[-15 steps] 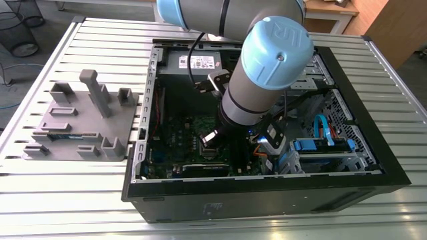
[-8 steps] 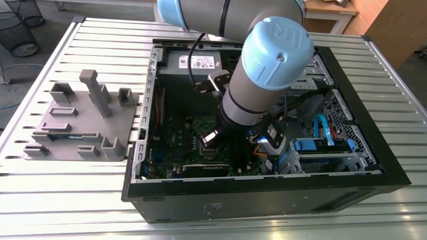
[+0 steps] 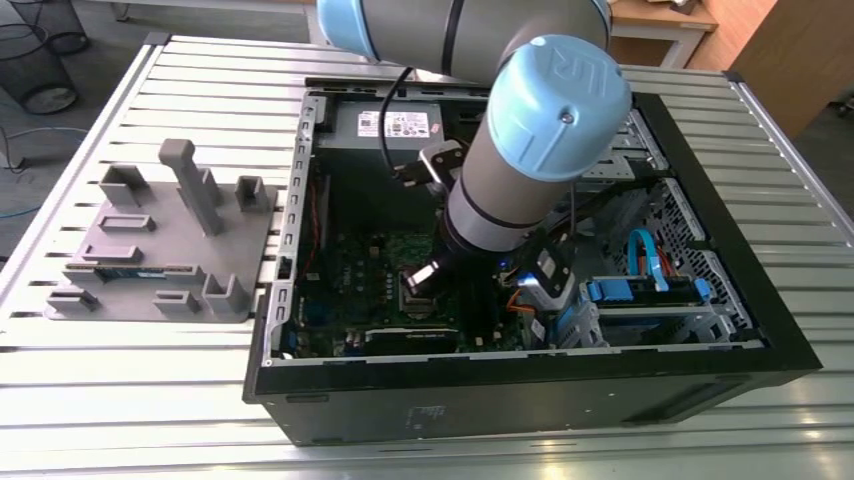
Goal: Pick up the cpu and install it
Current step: 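Install the first cpu locking lever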
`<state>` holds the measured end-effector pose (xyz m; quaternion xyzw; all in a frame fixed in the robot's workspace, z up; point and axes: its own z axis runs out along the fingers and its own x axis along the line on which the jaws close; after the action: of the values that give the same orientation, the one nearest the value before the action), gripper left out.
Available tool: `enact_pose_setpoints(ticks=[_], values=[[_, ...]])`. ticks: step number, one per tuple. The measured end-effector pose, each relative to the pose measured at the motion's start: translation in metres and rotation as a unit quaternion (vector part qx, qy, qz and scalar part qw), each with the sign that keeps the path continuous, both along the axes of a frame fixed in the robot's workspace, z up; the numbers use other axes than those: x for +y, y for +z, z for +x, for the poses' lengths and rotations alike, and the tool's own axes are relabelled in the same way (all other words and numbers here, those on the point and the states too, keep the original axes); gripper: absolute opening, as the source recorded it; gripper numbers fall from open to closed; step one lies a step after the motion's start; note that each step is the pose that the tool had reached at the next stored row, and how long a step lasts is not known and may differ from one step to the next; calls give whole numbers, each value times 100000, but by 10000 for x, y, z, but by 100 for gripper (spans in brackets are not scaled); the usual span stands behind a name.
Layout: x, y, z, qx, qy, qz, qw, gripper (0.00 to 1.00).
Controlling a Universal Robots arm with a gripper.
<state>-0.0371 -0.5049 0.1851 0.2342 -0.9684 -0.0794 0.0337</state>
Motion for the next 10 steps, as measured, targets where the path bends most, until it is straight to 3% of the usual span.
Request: enact_pose_setpoints(ticks=[10], values=[[0,-6,2,4,1914,0,99982,11]])
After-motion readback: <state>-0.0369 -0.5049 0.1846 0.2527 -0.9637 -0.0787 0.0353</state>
